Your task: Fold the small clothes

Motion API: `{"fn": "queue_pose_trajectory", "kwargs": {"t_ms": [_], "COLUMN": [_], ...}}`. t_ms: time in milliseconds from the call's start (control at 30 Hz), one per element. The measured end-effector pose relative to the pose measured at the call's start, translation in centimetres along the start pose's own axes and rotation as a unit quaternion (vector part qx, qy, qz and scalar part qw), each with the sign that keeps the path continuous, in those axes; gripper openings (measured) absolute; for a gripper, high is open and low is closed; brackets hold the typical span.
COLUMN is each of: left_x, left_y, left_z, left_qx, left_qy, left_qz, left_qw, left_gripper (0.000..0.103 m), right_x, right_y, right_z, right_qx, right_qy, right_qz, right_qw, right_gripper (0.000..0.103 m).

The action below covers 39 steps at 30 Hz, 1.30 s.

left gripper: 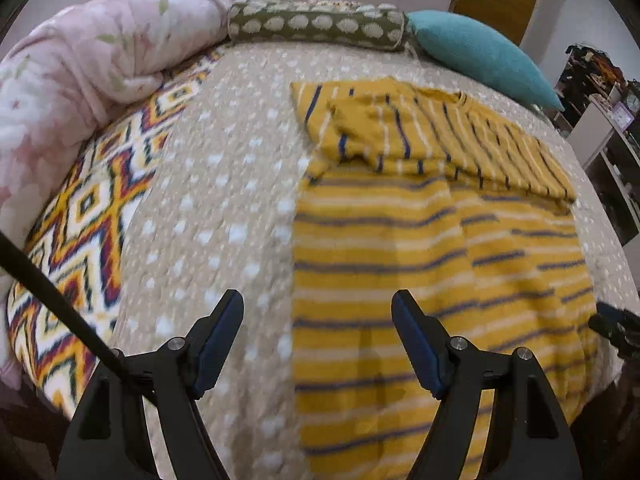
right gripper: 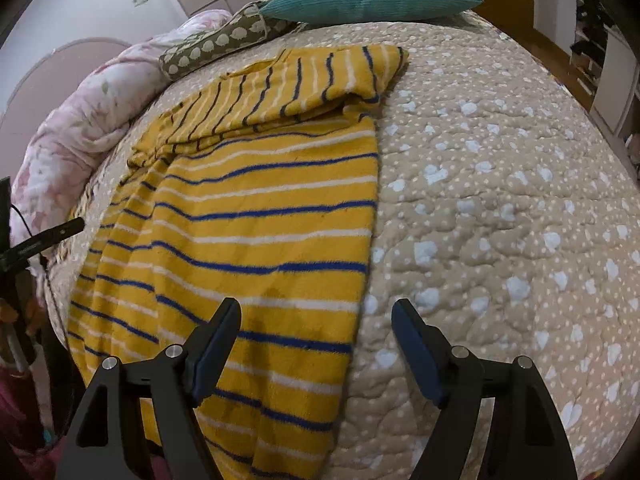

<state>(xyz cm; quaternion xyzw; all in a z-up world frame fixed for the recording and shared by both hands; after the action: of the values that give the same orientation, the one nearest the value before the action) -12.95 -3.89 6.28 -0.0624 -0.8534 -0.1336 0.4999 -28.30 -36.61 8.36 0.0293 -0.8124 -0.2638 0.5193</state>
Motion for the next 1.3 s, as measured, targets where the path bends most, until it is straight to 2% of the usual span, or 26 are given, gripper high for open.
{"fn": "queue_pose_trajectory", "kwargs": {"t_ms": [100,267,367,400,433,467,500,533,600,633,800,867,900,933,967,1000,1133,1300], "left_x": [0.0,-1.1,-1.0,-0.9,-0.9,-0.7,-0.6,-0.5,-0.2,-0.1,0.3,0.6,0.7,0.8,0.9,1.0,1.2,1.5], "left_y": [1.4,2.7,2.4,2.1,2.0,1.9,1.8,1.9,2.1,2.0,1.8,1.3,1.0,0.8,0.5,0.3,-0.8,-1.9], "left_z": [2.0,5.1,6.1,6.2,6.3,6.4,6.5,6.5,6.7,6.7,7.7,8.3,8.6,9.0,9.2,9.5,10.0,10.5], "left_qx": [0.007,0.031,0.026,0.020,0.016,0.011,0.007,0.006,0.007,0.010,0.007,-0.008,-0.015,-0.021,-0.026,-0.032,-0.050,-0.069], "left_qy": [0.024,0.064,0.051,0.048,0.048,0.048,0.047,0.048,0.050,0.051,0.060,0.064,0.065,0.067,0.068,0.067,0.070,0.073], "left_qz": [0.015,0.039,0.033,0.027,0.025,0.023,0.023,0.025,0.032,0.035,0.040,0.038,0.037,0.036,0.035,0.034,0.036,0.048], "left_qw": [0.9996,0.9967,0.9978,0.9983,0.9984,0.9985,0.9986,0.9985,0.9982,0.9980,0.9974,0.9972,0.9971,0.9968,0.9967,0.9966,0.9956,0.9937], "left_gripper": [0.075,0.076,0.076,0.077,0.077,0.077,0.077,0.077,0.077,0.078,0.079,0.080,0.081,0.082,0.083,0.083,0.083,0.083], "right_x": [0.0,-0.5,-0.8,-1.0,-1.2,-1.3,-1.2,-0.8,0.1,0.5,0.3,0.9,1.2,1.6,1.8,2.0,2.0,2.5], "right_y": [0.5,-0.2,0.4,0.7,0.8,0.9,1.0,0.9,0.6,0.3,-0.1,0.0,0.0,-0.1,0.0,0.1,0.8,0.6], "right_z": [0.8,1.3,1.3,1.3,1.3,1.3,1.4,1.3,1.4,1.5,1.8,1.9,2.1,2.5,3.0,3.7,6.7,9.1], "right_qx": [0.014,0.000,0.015,0.027,0.035,0.045,0.054,0.060,0.063,0.069,0.064,0.050,0.038,0.023,0.018,0.020,0.027,0.014], "right_qy": [0.005,0.004,-0.006,-0.007,-0.005,-0.005,-0.008,-0.011,-0.019,-0.024,-0.018,-0.020,-0.019,-0.014,-0.007,0.004,0.042,0.044], "right_qz": [0.006,0.006,0.002,0.005,0.015,0.031,0.035,0.024,0.036,0.049,0.049,0.022,0.001,-0.030,-0.048,-0.064,-0.096,-0.139], "right_qw": [1.000,1.000,1.000,1.000,0.999,0.998,0.998,0.998,0.997,0.996,0.997,0.998,0.999,0.999,0.999,0.998,0.994,0.989], "right_gripper": [0.082,0.082,0.079,0.065,0.047,0.038,0.016,0.008,0.006,0.006,0.007,0.010,0.025,0.050,0.058,0.061,0.061,0.062]}}
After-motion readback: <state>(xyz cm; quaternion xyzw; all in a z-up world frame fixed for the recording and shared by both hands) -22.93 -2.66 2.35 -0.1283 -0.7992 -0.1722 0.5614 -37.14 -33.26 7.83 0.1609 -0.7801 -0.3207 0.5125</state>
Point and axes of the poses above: each gripper's, at about its wrist camera, not at the fingertips, and x roughly against the way its jaws point, y to its left, z to its underside, the point moved 1 cm from there along -x, roughly the way its jaws point, and after that the axes turned 15 degrees about -z, right-handed, at the moved point
